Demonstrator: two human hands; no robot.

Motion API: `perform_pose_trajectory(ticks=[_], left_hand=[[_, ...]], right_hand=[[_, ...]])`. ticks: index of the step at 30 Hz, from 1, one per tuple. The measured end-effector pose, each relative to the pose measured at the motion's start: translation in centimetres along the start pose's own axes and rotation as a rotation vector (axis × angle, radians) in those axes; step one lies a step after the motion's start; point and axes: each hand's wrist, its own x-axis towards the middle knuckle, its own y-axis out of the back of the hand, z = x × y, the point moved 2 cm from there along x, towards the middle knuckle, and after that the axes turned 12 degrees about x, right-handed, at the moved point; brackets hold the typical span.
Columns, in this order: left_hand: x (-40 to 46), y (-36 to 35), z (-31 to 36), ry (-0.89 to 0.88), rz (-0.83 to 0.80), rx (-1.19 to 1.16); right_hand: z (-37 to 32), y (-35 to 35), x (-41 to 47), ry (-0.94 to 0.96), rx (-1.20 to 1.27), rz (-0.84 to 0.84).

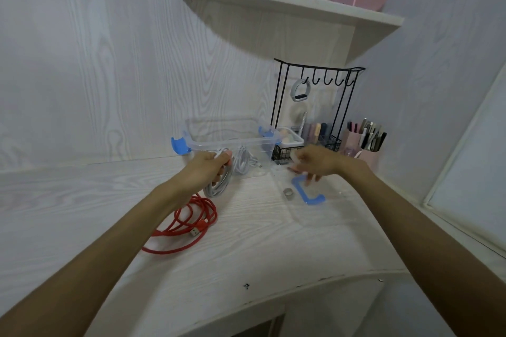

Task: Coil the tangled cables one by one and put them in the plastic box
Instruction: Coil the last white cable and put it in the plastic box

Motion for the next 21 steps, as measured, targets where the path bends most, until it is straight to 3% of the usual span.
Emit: perform_pose_trajectory(ticks=[2,4,6,9,12,16,21], left_hand=[[-0.2,0.2,0.1,0.003,-0.014,-0.001],[-0.4,0.5,0.0,0.011,-0.022,-0.014],[-0.5,0.8,-0.1,0.025,-0.028,-0.031],[-0.7,1.1,-0.4,0.029,-0.03,-0.048],[-1.1,1.4,-0.5,0.023,-0.016,-0.059],[-1.7,2.3,-0.6,0.045,0.024,-0.066],[-2.0,2.9,-1.0,0.068,0.062,-0.025]], right_hand=[[1.7,-0.2,0.5,-0.124,-0.25,0.118],[2.8,-0.9,0.5,-0.168,-0.427,0.117],[3.0,-1.8,0.7,-0.095,-0.594,0.123],[2.0,-3.3,1.0,0.136,-0.595,0.145],[2.3,-4.7,1.4,0.153,-0.658,0.098],[2.7,-3.5,1.3,0.152,-0.501,0.154],[-2.0,-2.9,-0.6,0.384,0.061,0.21]])
